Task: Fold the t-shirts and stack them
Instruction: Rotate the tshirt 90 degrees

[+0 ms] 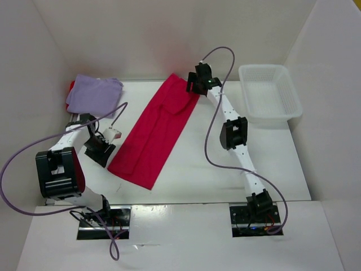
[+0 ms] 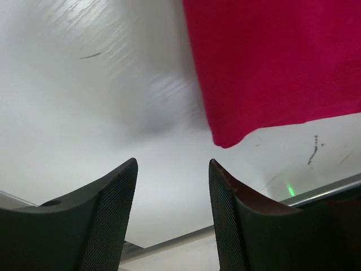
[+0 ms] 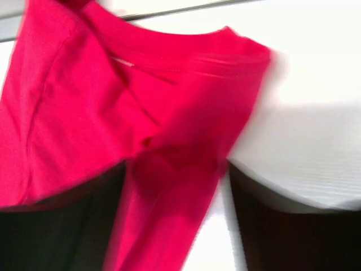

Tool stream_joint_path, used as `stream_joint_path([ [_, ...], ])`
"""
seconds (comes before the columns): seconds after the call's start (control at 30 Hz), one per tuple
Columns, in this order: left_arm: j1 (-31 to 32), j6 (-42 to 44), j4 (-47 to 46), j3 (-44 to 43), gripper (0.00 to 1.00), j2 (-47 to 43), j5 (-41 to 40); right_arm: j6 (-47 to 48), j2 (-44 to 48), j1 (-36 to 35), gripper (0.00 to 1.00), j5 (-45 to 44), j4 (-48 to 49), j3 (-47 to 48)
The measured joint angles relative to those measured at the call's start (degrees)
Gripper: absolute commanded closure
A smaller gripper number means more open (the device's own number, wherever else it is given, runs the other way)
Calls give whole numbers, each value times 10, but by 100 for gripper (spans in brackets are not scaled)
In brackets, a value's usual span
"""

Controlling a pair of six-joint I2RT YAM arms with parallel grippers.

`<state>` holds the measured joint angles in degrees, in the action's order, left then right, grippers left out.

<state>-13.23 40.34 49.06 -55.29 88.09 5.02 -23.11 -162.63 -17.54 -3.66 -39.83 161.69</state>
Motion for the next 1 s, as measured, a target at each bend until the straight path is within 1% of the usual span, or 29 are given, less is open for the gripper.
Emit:
stream_joint_path([
  [0.03, 2, 0, 7, -1, 39, 0, 5, 11, -13, -6, 13, -8, -17, 35],
  [0.07, 4, 0, 11, -2, 39, 0, 10, 22, -18, -13, 7, -20, -33, 58],
  [0.1, 5, 0, 15, -3, 39, -1, 14, 30, -18, -17, 6, -32, -46, 71],
  [0.13, 7, -1, 17, -3, 39, -2, 17, 38, -12, -22, 0, -45, -60, 80],
  [0.2, 7, -3, 19, -4, 39, -4, 21, 48, 15, -28, 0, -71, -89, 81],
  [0.27, 7, -5, 16, -4, 39, -9, 23, 50, 69, -33, 0, -101, -122, 54],
  [0.37, 7, -13, 3, -1, 38, -33, 24, 50, 226, -46, 0, -169, -132, -86],
  [0.47, 2, -16, -20, 16, 34, -92, 24, 45, 448, -95, 0, -242, -99, -302],
  [0.53, 5, -17, -33, 31, 31, -146, 23, 25, 610, -170, 0, -279, -50, -456],
  [0.6, 24, -26, -45, 38, 27, -197, 22, -15, 755, -280, 0, -296, -14, -593],
  [0.67, 52, -40, -64, 40, 25, -238, 24, -81, 856, -390, 0, -286, 19, -713],
  [0.7, 63, -49, -76, 40, 25, -255, 28, -119, 892, -425, 0, -277, 33, -766],
  [0.73, 68, -59, -86, 40, 25, -266, 28, -160, 906, -441, 0, -271, 40, -807],
  [0.8, 70, -74, -97, 35, 25, -274, 28, -233, 881, -457, 0, -259, 59, -870],
  [0.87, 70, -82, -104, 32, 25, -272, 30, -288, 807, -481, 0, -242, 75, -902],
  [0.93, 68, -92, -106, 31, 25, -264, 33, -325, 719, -509, 0, -216, 84, -911],
  [1.0, 63, -94, -106, 31, 25, -245, 37, -352, 647, -530, 4, -184, 96, -912],
])
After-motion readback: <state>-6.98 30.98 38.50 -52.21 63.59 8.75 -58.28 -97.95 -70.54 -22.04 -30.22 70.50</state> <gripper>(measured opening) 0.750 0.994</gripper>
